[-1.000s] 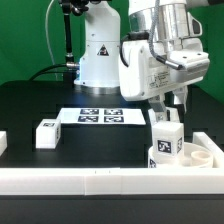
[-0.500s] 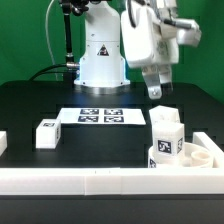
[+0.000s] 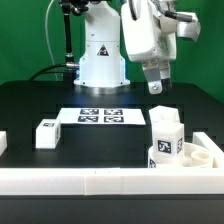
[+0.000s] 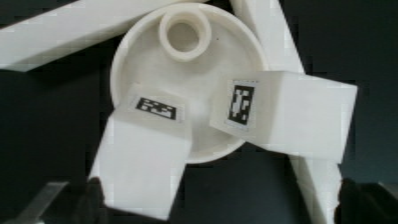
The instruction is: Assemble stool
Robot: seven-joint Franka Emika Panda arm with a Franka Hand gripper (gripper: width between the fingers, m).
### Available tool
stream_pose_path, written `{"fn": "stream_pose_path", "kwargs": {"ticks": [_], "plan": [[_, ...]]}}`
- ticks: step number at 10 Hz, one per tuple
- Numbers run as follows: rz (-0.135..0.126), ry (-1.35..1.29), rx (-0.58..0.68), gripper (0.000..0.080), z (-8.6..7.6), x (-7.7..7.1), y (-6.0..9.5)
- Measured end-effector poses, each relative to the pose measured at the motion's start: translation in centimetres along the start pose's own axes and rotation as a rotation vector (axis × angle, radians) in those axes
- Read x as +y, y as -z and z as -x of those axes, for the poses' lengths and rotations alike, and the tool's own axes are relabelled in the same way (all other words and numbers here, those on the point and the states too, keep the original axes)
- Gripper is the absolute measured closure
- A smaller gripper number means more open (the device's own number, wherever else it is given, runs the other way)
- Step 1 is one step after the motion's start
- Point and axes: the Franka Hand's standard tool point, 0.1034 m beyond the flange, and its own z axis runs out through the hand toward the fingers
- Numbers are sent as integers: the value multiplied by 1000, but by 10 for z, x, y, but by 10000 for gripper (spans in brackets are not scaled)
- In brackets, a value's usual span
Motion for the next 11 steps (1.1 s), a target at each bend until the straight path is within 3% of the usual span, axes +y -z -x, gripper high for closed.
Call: {"fn": "stream_pose_path", "kwargs": {"ticks": [2, 3, 6, 7, 8, 11], "plan": [[-14, 153, 14, 150, -36, -9, 3], [-19, 139, 18, 150, -45, -13, 4], [-16, 153, 19, 150, -42, -12, 3], [-8, 264, 32, 150, -45, -13, 1], [-13, 308, 38, 150, -57, -17, 2], [-10, 399, 40, 150, -59, -17, 1]]}}
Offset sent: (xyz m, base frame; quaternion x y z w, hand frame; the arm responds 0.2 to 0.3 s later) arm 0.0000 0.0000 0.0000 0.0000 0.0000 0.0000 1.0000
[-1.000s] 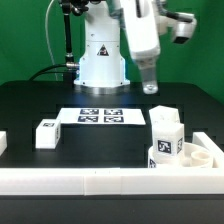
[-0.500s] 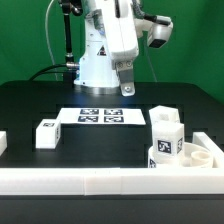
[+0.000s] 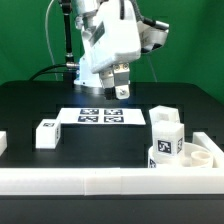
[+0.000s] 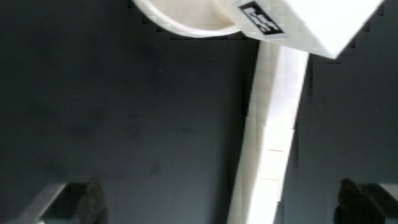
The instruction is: Assemble stool
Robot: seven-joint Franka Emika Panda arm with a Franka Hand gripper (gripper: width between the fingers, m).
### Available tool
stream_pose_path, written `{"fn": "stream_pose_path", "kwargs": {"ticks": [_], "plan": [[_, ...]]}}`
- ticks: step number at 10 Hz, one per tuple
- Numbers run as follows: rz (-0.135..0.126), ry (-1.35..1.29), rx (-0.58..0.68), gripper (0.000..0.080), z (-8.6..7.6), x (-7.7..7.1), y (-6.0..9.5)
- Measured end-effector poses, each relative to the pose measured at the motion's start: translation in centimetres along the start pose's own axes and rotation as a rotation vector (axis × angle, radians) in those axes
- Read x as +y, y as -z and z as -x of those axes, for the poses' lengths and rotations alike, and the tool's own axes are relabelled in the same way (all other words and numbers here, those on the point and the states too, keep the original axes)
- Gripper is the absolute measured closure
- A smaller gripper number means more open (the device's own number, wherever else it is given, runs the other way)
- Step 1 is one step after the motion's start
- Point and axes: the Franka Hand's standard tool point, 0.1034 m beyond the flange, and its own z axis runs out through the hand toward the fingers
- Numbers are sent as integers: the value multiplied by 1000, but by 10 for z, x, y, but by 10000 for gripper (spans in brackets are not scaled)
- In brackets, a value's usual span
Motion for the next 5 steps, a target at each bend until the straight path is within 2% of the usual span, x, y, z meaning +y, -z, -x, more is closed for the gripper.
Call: {"fn": "stream_pose_path", "kwargs": {"ticks": [1, 2, 3, 4, 5], "plan": [[2, 90, 1, 150, -1, 0, 0], [53, 248, 9, 150, -1, 2, -4], [94, 447, 35, 150, -6, -3, -7], [123, 617, 47, 150, -11, -4, -13], [134, 722, 47, 150, -14, -3, -18]]}}
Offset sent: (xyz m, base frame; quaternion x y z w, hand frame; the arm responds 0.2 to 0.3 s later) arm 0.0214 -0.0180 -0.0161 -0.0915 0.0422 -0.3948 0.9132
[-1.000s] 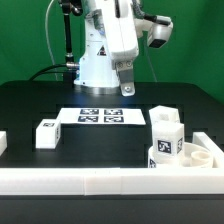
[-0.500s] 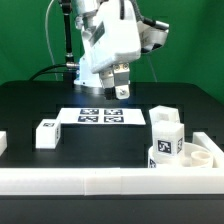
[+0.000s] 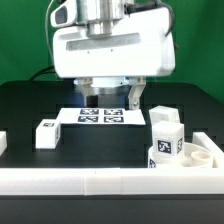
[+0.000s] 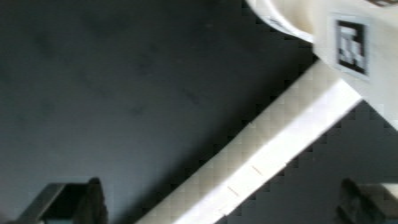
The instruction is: Assemble stool
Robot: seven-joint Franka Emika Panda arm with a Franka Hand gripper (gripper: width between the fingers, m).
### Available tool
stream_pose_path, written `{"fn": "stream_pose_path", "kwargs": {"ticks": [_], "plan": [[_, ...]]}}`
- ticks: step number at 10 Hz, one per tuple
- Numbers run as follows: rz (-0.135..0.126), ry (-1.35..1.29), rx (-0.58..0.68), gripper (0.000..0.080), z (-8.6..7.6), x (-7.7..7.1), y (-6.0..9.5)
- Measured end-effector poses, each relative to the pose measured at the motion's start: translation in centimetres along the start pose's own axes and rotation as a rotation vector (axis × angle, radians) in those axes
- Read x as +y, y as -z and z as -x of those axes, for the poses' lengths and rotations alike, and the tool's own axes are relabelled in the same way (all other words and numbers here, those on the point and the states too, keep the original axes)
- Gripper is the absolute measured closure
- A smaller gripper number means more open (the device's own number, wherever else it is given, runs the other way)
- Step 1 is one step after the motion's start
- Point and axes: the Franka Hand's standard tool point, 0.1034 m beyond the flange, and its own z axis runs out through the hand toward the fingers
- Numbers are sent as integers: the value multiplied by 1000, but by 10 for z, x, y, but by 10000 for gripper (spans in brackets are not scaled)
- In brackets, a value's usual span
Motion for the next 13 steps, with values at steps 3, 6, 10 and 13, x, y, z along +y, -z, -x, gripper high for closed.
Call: {"fn": "stream_pose_path", "kwargs": {"ticks": [3, 6, 10, 13], "plan": [[1, 197, 1, 150, 0, 0, 0], [38, 481, 55, 150, -9, 15, -9], [66, 512, 52, 150, -26, 62, -18], [68, 513, 48, 150, -24, 64, -21]]}}
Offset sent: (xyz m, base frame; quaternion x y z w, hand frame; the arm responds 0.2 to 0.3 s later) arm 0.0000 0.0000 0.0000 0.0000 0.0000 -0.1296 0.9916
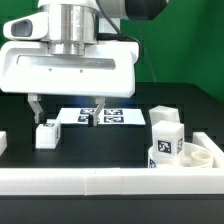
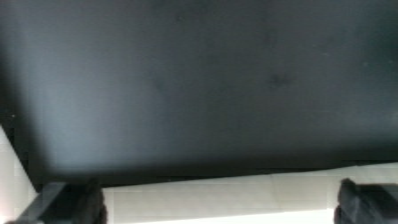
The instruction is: Assemble stool
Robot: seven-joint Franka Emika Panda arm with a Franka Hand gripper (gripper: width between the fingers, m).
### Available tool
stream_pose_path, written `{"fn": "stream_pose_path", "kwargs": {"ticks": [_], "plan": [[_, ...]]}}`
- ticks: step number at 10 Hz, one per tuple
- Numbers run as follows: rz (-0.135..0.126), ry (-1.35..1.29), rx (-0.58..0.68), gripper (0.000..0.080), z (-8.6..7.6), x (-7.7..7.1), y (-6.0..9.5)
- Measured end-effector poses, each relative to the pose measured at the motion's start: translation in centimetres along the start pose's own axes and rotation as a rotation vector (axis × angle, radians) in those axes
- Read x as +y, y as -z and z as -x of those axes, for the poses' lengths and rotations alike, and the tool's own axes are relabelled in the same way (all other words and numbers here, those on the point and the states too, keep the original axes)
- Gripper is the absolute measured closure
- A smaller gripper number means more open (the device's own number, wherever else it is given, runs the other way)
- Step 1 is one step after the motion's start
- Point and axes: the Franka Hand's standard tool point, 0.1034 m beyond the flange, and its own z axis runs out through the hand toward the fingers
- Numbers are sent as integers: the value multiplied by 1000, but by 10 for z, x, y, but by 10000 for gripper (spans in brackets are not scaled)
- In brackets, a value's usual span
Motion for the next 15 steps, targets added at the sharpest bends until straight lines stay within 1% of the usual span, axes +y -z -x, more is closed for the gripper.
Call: {"fn": "stream_pose_path", "kwargs": {"ticks": [2, 3, 4, 5, 6, 7, 8, 9, 10, 11, 12, 13, 14, 15], "plan": [[34, 1, 2, 150, 21, 28, -14], [45, 30, -2, 150, 28, 43, -19], [49, 33, -3, 150, 31, 50, -21], [38, 23, -26, 150, 33, 47, -22], [35, 21, -33, 150, 33, 46, -22], [9, 4, -97, 150, 40, 41, -24], [-7, -13, -165, 150, 40, 39, -21], [-1, -25, -207, 150, 40, 42, -19], [-16, -38, -294, 150, 47, 46, -16], [-33, -49, -359, 150, 47, 51, -14], [-55, -55, -427, 150, 46, 50, -12], [-59, -51, -451, 150, 45, 48, -14], [-81, -53, -542, 150, 53, 44, -13], [-95, -53, -612, 150, 55, 43, -13]]}}
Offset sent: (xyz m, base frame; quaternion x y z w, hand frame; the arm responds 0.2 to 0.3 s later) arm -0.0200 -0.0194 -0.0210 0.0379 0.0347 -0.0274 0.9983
